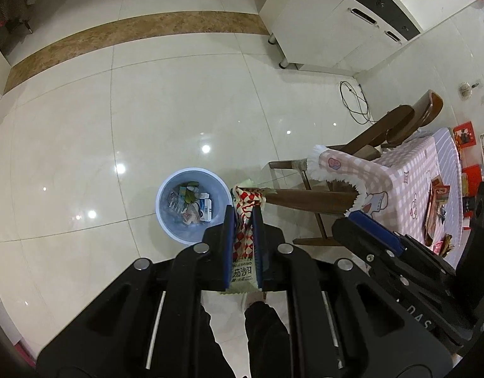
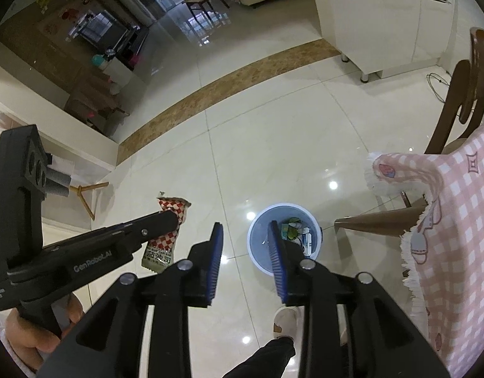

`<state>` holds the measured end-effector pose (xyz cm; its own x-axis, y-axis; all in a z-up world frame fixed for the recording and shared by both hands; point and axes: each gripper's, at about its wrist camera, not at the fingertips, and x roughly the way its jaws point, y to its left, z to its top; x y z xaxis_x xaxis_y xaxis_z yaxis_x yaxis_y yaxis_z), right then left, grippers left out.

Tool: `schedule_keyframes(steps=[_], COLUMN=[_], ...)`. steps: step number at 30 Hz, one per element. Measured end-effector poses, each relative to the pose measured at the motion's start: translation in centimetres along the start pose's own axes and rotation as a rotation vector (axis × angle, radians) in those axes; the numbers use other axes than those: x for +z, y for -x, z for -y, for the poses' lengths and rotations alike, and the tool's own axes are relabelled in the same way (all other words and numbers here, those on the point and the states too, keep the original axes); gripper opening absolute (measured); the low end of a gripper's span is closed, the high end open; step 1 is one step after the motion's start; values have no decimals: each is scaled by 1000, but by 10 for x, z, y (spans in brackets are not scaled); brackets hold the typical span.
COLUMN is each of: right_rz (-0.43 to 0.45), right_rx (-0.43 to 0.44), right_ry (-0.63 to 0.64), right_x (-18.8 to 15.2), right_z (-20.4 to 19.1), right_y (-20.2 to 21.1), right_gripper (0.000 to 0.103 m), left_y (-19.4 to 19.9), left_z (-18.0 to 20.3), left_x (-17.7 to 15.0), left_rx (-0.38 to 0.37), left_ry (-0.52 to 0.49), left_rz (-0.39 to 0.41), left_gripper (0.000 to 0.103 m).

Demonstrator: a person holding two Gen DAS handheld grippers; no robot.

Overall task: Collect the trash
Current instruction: 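Carry both snack bars over the blue bin and open both tools, then move both open tools back over the tablecloth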

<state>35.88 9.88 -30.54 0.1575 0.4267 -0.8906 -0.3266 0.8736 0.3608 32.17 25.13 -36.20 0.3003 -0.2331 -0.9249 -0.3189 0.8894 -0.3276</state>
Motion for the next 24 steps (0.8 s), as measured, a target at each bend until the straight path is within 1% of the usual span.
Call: schedule_keyframes(steps=[3, 5, 7, 8, 9, 11, 14, 16, 19, 22, 24], right_rz=[9, 10, 12, 12, 13, 16, 20, 28, 46, 72, 96], right_rx=[0, 3, 3, 4, 5, 3, 6, 9, 13, 13, 8], right_ry=[-9, -15, -21, -24, -28, -35, -49, -62, -81, -103, -131], right_x=[1, 0, 0, 0, -1, -3, -6, -7, -9, -13, -17], right_z=[8, 13, 20, 23, 24, 33, 46, 58, 77, 98, 122], right_y=[4, 7, 10, 12, 14, 18, 25, 32, 45, 61, 76], right_gripper=[29, 29, 29, 29, 29, 29, 29, 29, 29, 29, 29], left_y=[-5, -11, -18, -20, -19, -17, -19, -18, -17, -15, -15], left_z=[5, 7, 7, 7, 8, 12, 22, 34, 61, 101, 129], left_x=[3, 4, 4, 3, 3, 0, 0, 0, -2, -7, -11], left_rx=[11, 35, 51, 70, 77, 83, 102, 103, 110, 99, 84], left_ry=[4, 11, 26, 39, 44, 50, 52, 42, 1, -56, -96], left_rz=[-21, -59, -92, -91, -87, -60, -71, -64, -48, -19, -1], left_gripper=[13, 14, 25, 38, 55, 55, 55, 55, 55, 55, 55])
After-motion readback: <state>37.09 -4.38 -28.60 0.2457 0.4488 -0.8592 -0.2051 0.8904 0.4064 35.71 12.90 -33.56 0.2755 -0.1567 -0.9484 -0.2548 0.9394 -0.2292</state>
